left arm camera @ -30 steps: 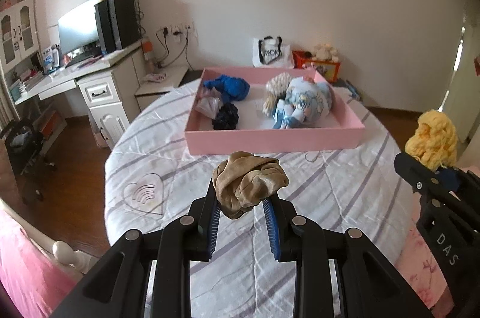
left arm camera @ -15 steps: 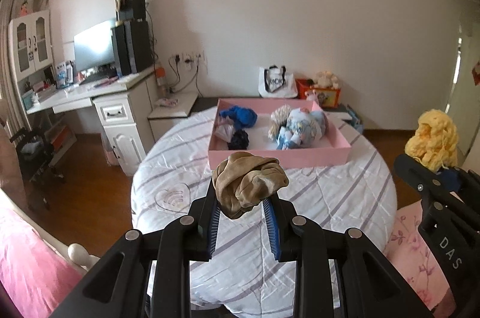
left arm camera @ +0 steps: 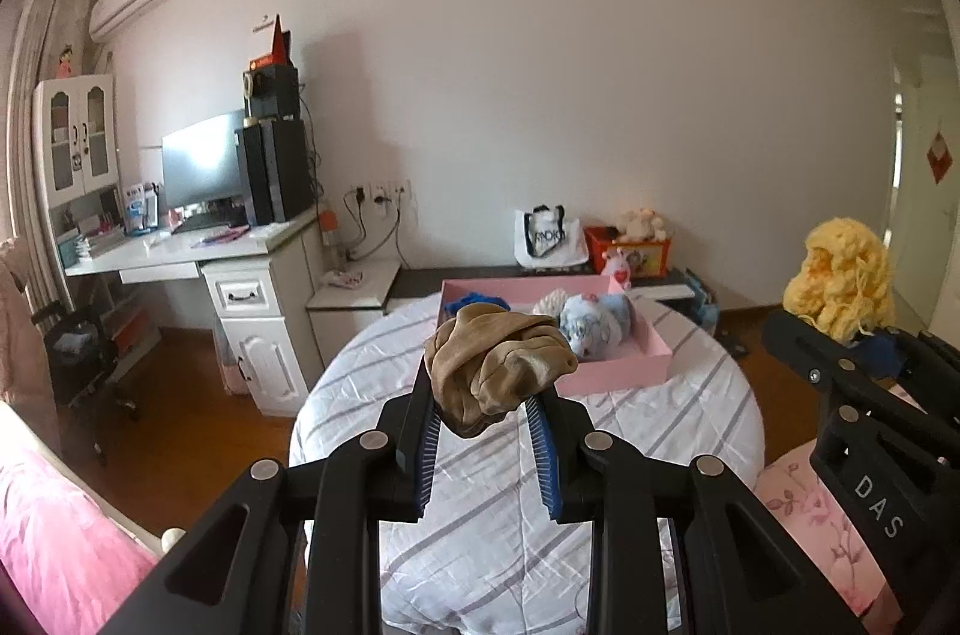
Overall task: Organize soft objects
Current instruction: 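Lift the yellow toy and beige scrunchie and hold them raised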
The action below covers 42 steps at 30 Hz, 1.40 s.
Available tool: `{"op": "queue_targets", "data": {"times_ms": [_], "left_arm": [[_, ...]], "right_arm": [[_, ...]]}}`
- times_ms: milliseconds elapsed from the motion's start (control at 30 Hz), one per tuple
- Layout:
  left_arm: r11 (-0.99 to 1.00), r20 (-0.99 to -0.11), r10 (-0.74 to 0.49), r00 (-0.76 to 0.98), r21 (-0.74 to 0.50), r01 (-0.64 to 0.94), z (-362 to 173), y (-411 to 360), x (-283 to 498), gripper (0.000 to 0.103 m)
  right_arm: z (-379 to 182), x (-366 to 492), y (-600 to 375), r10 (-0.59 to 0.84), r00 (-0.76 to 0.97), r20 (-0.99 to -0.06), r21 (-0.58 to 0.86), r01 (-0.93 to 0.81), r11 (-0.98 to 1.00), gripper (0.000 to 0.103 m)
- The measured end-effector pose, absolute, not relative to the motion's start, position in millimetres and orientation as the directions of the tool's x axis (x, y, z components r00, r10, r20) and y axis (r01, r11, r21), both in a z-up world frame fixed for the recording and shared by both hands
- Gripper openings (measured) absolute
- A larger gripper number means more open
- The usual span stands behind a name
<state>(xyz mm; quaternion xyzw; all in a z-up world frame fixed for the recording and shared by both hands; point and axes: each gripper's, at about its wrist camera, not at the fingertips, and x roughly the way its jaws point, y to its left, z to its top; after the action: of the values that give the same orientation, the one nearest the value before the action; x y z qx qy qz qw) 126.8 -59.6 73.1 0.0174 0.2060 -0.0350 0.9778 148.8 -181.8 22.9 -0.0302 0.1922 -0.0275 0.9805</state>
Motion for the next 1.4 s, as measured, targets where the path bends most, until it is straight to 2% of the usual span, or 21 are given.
{"op": "queue_targets", "data": {"times_ms": [533, 1400], "left_arm": [[0.998, -0.367, -0.042, 0.929, 0.026, 0.055, 62.8, -62.1, 89.3, 0.024], [0.998, -0.400, -0.048, 0.915, 0.020, 0.061, 65.2, -61.8, 121.3, 0.024]], "right_arm": [[28.4, 129.2, -182.7, -0.069, 0.935, -0.347, -0.080, 0.043, 0.996, 0.027], [29.6, 134.3, -180.7, -0.084, 0.929, -0.361, -0.091, 0.054, 0.994, 0.027]]}}
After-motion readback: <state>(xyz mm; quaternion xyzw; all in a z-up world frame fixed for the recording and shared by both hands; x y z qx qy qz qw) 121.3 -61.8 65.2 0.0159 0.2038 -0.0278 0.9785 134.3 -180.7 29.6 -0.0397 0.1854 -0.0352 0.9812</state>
